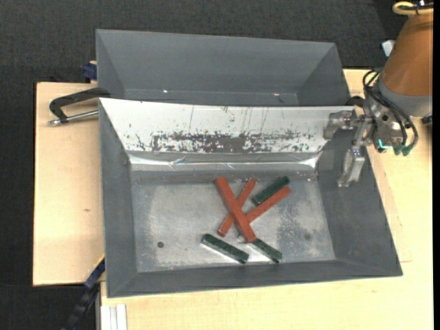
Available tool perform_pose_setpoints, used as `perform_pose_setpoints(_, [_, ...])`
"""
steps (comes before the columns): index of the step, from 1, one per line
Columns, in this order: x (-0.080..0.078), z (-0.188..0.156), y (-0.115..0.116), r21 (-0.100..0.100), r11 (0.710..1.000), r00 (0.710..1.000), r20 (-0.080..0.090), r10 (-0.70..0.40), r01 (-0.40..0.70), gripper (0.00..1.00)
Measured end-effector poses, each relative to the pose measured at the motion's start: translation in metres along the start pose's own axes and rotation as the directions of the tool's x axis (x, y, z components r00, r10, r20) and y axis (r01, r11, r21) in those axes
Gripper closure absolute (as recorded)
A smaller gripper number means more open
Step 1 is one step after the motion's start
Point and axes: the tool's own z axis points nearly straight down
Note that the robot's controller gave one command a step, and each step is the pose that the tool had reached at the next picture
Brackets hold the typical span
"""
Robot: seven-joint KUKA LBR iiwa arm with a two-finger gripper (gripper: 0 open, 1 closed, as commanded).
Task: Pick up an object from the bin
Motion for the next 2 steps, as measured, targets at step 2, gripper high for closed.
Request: perform_pose_setpoints(2, [0.015, 0.127, 0.033, -0.001, 0.995, 0.995, 0.002, 0.096, -0.096, 0.0])
